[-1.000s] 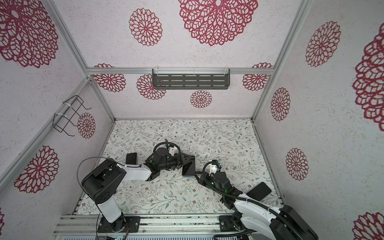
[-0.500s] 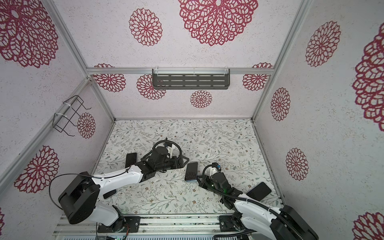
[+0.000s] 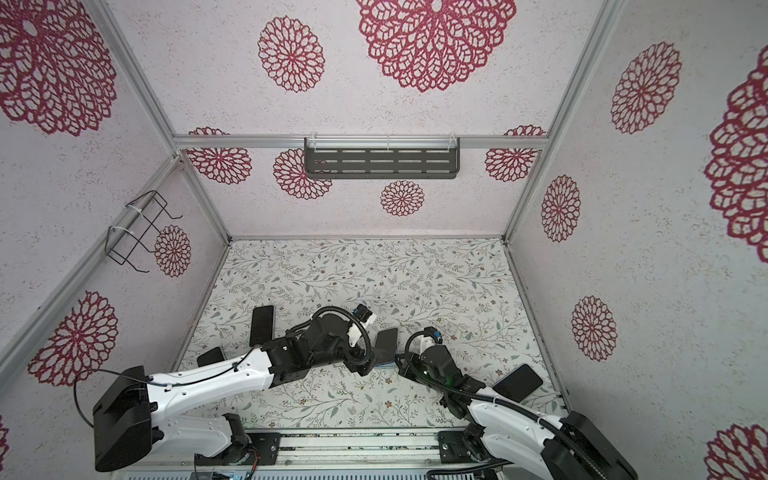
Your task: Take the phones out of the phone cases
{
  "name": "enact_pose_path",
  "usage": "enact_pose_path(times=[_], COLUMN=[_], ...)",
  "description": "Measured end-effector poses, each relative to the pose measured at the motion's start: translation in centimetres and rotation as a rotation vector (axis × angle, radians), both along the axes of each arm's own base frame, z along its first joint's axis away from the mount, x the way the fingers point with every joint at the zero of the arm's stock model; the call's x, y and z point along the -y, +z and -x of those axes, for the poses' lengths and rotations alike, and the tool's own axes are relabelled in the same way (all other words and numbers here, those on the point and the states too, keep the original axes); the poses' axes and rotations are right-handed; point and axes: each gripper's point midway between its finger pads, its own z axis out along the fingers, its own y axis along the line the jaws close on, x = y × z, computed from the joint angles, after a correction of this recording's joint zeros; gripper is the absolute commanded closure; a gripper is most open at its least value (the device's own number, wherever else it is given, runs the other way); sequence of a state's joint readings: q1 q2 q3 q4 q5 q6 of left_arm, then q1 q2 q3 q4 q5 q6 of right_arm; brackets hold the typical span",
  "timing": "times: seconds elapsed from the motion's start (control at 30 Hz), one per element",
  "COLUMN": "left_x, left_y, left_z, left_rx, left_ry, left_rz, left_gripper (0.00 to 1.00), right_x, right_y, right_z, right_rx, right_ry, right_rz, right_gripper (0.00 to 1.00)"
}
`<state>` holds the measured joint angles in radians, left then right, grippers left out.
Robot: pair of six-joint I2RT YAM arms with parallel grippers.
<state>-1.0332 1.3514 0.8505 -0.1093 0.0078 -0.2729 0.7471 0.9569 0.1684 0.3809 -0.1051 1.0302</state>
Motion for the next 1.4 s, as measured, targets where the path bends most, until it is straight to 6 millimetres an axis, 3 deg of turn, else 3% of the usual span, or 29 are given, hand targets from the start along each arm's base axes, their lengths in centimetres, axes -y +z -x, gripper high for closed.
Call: enact_pose_path(times=[0.27,0.37,0.63,0.83,1.4], left_x=[1.3,1.7,2.1,2.0,2.8], left_y=[-5.4,-6.4,-6.4,-7.7,-7.7], left_z=[0.9,0.6,-0.6,-0.8,-1.2], left_rx=[0.024,0.037,0.087,0.085,0.139], left_ry=[-0.081,-0.083,-0.061,-0.056,-0.050], left_rz=[-0.182,-0.228,-0.259,-0.297,-0.307], left_gripper=[0.16,0.18,0.25,0.30,0.71], right_x=[0.1,0.1,0.0,0.0,0.2], right_y=[0.1,0.2,0.5,0.8,1.5], right_z=[0.1,0.1,0.1,0.1,-0.2], right_rx=[0.001,0.002,0.009,0.017,0.035], right_ry=[0.001,0.002,0.002,0.001,-0.016], right_rz=[0.000,-0.002,-0.011,-0.019,-0.036], right_gripper=[1.00,1.00,1.00,1.00,1.00])
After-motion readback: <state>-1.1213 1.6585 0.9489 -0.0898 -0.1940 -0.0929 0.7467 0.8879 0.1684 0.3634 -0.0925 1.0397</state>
